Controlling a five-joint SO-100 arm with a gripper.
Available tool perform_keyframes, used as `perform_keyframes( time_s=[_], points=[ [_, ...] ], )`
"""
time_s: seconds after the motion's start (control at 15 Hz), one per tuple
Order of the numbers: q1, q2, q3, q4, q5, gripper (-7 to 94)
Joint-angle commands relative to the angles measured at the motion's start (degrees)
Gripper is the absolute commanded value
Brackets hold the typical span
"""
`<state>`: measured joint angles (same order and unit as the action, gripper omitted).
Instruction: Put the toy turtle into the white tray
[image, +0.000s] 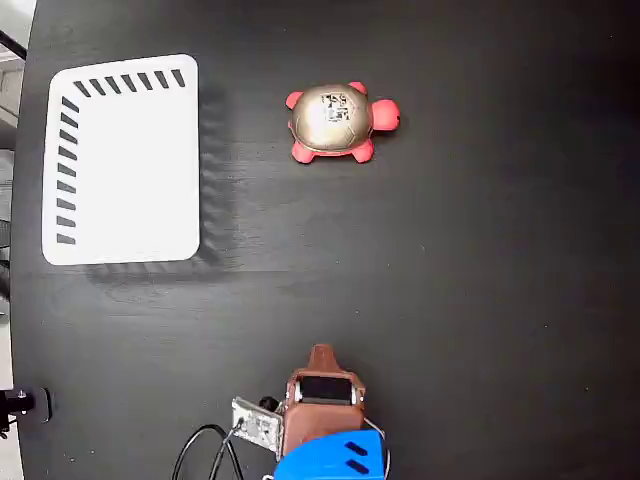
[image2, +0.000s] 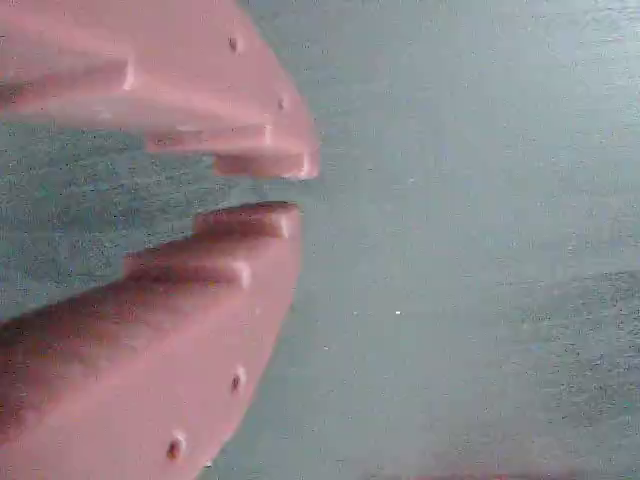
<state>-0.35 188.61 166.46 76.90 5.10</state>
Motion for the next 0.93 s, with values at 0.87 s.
perform_keyframes(
  time_s=[0.87],
  points=[
    [-4.3, 4.3, -0.4, 0.4, -3.4, 0]
  ],
)
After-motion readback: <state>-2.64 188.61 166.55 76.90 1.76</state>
